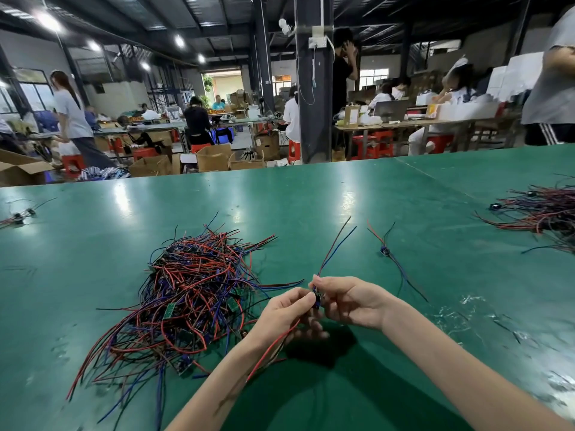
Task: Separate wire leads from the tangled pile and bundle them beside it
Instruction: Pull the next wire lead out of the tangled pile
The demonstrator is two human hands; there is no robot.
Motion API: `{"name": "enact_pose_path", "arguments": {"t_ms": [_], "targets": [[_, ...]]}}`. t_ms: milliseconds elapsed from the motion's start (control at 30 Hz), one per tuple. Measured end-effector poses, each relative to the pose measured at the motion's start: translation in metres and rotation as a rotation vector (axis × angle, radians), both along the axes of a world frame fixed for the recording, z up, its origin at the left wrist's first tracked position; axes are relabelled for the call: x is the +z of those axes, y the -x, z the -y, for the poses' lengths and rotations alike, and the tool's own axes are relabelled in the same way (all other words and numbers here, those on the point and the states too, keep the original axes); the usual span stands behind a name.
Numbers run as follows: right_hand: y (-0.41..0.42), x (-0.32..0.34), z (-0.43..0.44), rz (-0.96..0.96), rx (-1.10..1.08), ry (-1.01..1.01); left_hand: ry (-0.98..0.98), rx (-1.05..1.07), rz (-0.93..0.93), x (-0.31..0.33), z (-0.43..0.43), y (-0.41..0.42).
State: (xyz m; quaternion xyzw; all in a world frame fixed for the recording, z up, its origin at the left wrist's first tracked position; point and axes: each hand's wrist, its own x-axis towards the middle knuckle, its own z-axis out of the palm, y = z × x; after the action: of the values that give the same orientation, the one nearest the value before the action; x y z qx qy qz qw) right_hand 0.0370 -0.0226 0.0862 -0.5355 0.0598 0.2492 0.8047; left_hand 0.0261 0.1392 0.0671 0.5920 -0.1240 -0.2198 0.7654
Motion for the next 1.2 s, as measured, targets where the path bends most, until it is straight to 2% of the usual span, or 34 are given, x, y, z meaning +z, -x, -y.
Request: {"name": "enact_pose_path", "arguments": {"t_ms": [67, 133, 267, 500, 800, 1000, 1200], "targets": [[0.000, -0.001, 0.000, -0.047, -0.031, -0.051, 0.021, 0.011, -0.024, 0.000, 0.001, 0.001], [0.000, -0.001, 0.001, -0.013, -0.092, -0.048, 0.002, 0.027, -0.037, 0.001, 0.001, 0.001], [-0.001, -0.004, 0.003, 0.157, -0.154, 0.136, -0.031, 0.030, -0.061, 0.002, 0.001, 0.003], [0.002, -0.006, -0.003, 0.281, -0.188, 0.244, -0.004, 0.099, -0.088, 0.004, 0.003, 0.004], [0.004, -0.007, -0.006, 0.314, -0.172, 0.276, -0.030, 0.133, -0.135, 0.001, 0.002, 0.008], [0.003, -0.008, -0.005, 0.329, -0.162, 0.298, 0.026, 0.166, -0.197, 0.005, 0.003, 0.005], [0.005, -0.008, -0.009, 0.336, -0.143, 0.307, -0.035, 0.166, -0.179, 0.007, 0.001, 0.004]]}}
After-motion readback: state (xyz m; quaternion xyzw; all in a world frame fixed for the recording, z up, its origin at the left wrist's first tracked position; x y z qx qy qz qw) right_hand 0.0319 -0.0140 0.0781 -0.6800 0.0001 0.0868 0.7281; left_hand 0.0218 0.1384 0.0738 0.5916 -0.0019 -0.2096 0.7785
